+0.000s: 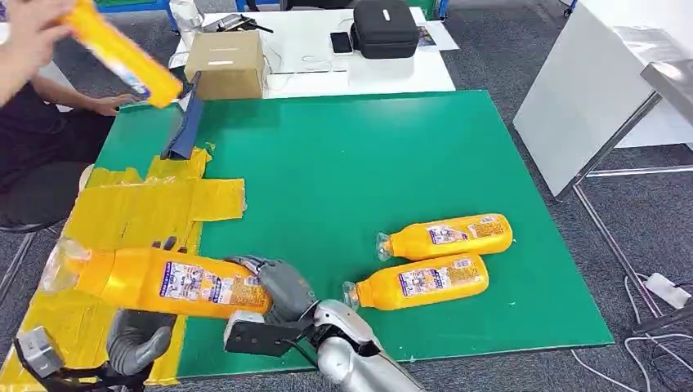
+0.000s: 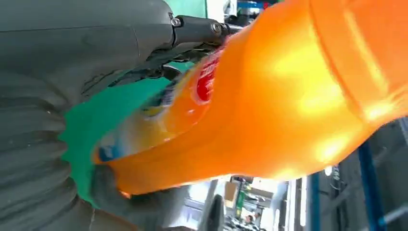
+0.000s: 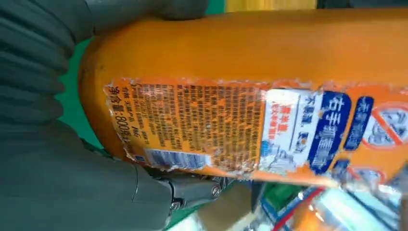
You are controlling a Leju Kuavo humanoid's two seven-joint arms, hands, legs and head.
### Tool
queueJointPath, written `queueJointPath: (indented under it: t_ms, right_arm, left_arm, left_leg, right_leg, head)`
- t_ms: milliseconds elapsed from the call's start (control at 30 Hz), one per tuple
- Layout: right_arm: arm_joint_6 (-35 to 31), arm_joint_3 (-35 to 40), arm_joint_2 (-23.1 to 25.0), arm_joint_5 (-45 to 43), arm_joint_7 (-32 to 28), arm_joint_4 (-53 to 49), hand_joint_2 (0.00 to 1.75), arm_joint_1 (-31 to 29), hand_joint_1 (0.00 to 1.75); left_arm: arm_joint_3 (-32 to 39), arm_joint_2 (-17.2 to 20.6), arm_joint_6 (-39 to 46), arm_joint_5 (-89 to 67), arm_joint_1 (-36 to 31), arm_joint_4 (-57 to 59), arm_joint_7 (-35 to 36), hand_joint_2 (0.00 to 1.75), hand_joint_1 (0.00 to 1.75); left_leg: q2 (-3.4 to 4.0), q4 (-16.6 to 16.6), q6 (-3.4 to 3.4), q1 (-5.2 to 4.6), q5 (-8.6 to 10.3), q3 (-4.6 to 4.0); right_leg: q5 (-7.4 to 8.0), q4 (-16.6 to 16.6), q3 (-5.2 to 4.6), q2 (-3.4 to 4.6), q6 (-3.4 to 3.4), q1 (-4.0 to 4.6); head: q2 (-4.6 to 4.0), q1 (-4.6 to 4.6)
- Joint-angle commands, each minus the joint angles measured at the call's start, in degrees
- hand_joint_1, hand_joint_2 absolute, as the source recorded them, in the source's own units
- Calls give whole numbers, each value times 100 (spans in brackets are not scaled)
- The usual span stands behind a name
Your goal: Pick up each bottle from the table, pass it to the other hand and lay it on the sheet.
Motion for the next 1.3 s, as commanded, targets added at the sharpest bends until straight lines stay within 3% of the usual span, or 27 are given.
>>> queueJointPath:
  t_ms: [33,233,267,700,833,867,900,933,1033,1133,1200,1300]
  right_arm:
    - [-49,1192,147,-683,-13,1176,175,-170,175]
    - [-173,1644,147,-1126,78,1254,175,-360,175]
    - [-231,1698,147,-1216,76,1286,175,-395,175]
    - [-366,1300,147,-1167,12,1280,175,-431,175]
    - [-559,797,135,-922,15,1072,175,-363,171]
    - [-632,528,97,-696,56,849,175,-270,159]
    - [-657,203,1,-486,149,476,175,-177,16]
    - [-596,-7,-88,-382,214,183,175,-135,2]
    - [-377,-280,-145,-207,294,-103,175,-66,0]
    - [-369,-678,-458,-108,360,-838,175,-75,0]
    - [-252,-916,-783,28,522,-1495,175,-46,0]
    - [-117,-1008,-809,61,561,-1651,175,21,0]
  left_arm:
    - [-472,-69,168,50,-327,73,8,175,0]
    - [-599,23,346,-129,-387,91,-149,175,0]
    - [-607,32,365,-186,-392,91,-236,175,175]
    - [-601,69,382,-588,-375,32,-553,175,175]
    - [-576,45,813,-1292,-356,-129,-850,175,175]
    - [-552,39,1083,-1650,-337,-215,-969,175,175]
    - [-514,33,1428,-2083,-309,-340,-1074,175,175]
    - [-507,41,1612,-2328,-283,-428,-1152,175,175]
    - [-441,36,1734,-2513,-267,-537,-1183,175,175]
    - [-450,166,3104,-3729,-219,-848,-1338,175,175]
    - [-381,229,3589,-4341,-198,-901,-1287,175,175]
    - [-356,227,3602,-4322,-196,-881,-1288,175,175]
  left_leg:
    - [-12,-9,-2,2,-1,20]
    - [-13,-11,-3,3,-2,24]
    - [-14,-8,-2,2,-1,18]
    - [-15,-5,-1,2,1,12]
    - [-18,-8,-2,4,-1,19]
    - [-20,-4,-2,3,-3,19]
    - [-19,0,-1,5,-1,9]
    - [-17,2,-1,3,1,-1]
    - [-24,3,0,4,-2,5]
    - [-13,1,1,2,-1,3]
    - [-23,5,0,5,1,-5]
    - [-28,1,2,3,1,6]
  right_leg:
    - [-5,-6,21,6,-8,0]
    - [-6,-8,24,7,-10,1]
    - [-5,-6,19,1,-8,1]
    - [-3,-5,14,1,-8,1]
    - [-5,-7,21,4,-10,2]
    - [-8,-3,22,5,-11,1]
    - [-6,-2,12,-1,-8,4]
    - [-3,-1,2,-6,-5,2]
    - [-6,-1,11,-5,-7,3]
    - [-3,-1,6,1,-5,0]
    - [-2,0,4,-9,-5,4]
    - [-4,-4,15,-7,-5,2]
  head:
    - [0,0]
    - [0,-2]
    - [0,-2]
    - [0,-2]
    - [0,-2]
    - [0,-2]
    - [0,-2]
    - [0,-2]
    - [0,-2]
    - [0,-4]
    - [0,-2]
    - [0,-4]
